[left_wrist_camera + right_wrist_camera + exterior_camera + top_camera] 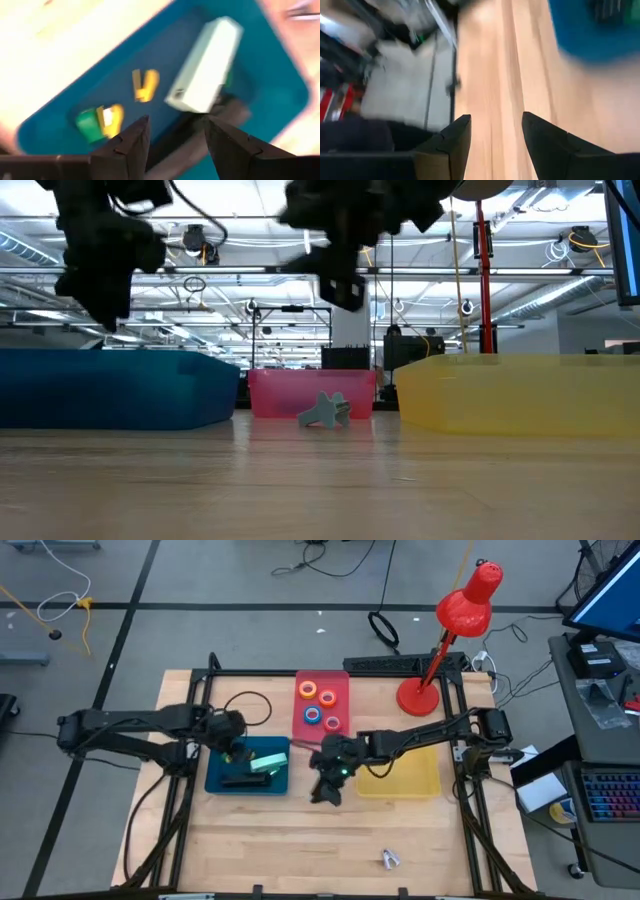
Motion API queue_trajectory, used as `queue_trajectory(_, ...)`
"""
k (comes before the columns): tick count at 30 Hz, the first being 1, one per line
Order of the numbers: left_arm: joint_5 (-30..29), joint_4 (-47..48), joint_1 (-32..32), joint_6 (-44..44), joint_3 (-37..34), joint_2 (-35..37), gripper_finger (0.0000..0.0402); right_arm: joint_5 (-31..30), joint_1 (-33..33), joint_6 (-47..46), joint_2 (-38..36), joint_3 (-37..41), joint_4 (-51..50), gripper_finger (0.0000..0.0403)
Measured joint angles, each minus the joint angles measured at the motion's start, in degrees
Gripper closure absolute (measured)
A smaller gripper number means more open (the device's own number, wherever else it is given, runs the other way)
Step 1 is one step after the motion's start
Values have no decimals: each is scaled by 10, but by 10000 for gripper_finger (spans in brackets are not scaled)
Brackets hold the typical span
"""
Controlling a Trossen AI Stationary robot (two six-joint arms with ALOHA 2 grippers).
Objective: Pick and place Stapler, Stapler remover, tape
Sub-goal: Put the purple staple remover into the yellow bin
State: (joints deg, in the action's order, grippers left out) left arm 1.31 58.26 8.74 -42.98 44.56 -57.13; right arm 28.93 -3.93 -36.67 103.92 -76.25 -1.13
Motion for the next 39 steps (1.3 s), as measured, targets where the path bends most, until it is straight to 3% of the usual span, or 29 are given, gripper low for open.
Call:
queue_trajectory(6, -1, -98, -65, 10, 0, 64, 215, 75, -31, 1, -10, 0, -234, 232)
queue_trajectory(11, -23, -170, -116, 31, 0, 82, 215, 71, -86, -25, -28, 0, -425, 232)
queue_trajectory(15, -39, -211, -146, 56, 0, 78, 215, 71, -144, -95, -38, 0, -504, 232)
queue_trajectory(19, -60, -250, -168, 93, 0, 71, 215, 64, -205, -156, -41, 0, -519, 232)
queue_trajectory(25, -89, -318, -183, 139, 0, 69, 215, -36, -278, -243, -40, 0, -518, 232)
queue_trajectory(28, -94, -347, -186, 155, 0, 69, 215, -83, -296, -278, -40, 0, -513, 232)
queue_trajectory(34, -94, -353, -186, 155, 0, 69, 215, -100, -322, -330, -40, 0, -496, 232)
queue_trajectory(39, -94, -353, -193, 153, 0, 69, 215, -159, -345, -374, -40, 0, -497, 232)
